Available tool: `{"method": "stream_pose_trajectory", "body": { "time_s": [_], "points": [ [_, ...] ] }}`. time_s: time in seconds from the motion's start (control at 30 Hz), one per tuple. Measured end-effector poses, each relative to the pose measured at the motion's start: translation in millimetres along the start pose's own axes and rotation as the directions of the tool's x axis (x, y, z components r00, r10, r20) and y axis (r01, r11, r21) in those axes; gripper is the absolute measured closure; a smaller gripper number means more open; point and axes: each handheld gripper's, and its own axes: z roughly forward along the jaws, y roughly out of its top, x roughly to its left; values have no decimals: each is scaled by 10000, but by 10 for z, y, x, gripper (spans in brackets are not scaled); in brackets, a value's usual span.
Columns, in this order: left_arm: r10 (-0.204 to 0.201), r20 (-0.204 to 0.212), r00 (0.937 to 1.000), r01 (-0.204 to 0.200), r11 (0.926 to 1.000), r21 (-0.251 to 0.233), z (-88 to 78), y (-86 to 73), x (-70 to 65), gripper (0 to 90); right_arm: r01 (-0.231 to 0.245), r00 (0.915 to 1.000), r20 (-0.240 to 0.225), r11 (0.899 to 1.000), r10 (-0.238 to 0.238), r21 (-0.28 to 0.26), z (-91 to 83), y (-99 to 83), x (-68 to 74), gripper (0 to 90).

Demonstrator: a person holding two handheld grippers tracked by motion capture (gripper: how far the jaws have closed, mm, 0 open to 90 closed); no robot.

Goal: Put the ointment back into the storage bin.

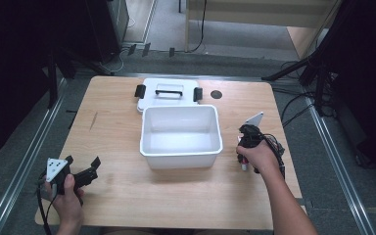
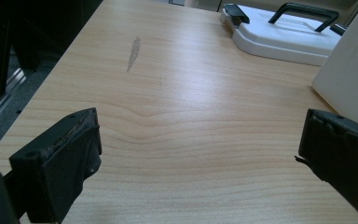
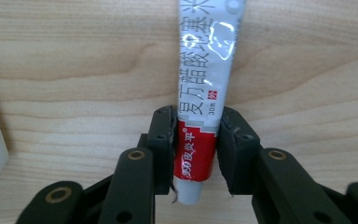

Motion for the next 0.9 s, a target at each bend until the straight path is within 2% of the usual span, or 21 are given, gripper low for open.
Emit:
{"method": "stream_pose_trajectory", "body": {
  "time_s": [0.13,0.23,0.37,0.47,0.53,0.6,0.63,0.67,0.77,0.9],
  "points": [
    [2,-4,10000,-2,10000,8,0,0,0,0,182,9998,72,9998,-182,-10,-1,12,11,718],
    [-19,-10,10000,19,10000,-3,2,0,-6,1,659,9976,213,9978,-657,-86,0,-5,27,726],
    [-30,-14,10000,30,10000,6,3,0,-5,0,922,9955,232,9955,-917,-211,-27,-21,13,729],
    [-15,-18,10000,15,10000,31,4,1,-4,1,931,9956,-41,9951,-933,-336,-78,-36,0,729],
    [-6,-35,10000,7,10000,40,6,1,-7,1,1127,9933,-196,9925,-1137,-467,-184,-59,-4,729],
    [2,-48,10000,-2,10000,49,6,2,-8,1,1119,9932,-277,9923,-1134,-525,-226,-65,-2,729],
    [15,-49,10000,-15,10000,42,6,1,-9,1,1235,9916,-313,9899,-1259,-693,-316,-77,0,729],
    [15,-49,10000,-15,10000,42,6,1,-9,1,1235,9916,-313,9899,-1259,-693,-316,-77,0,729],
    [49,-52,10000,-48,10000,56,5,1,-12,1,1518,9866,-469,9845,-1563,-876,-486,-106,39,728],
    [71,-50,10000,-70,10000,70,4,2,-13,1,1779,9822,-434,9791,-1829,-989,-650,-128,92,728]
  ]
}}
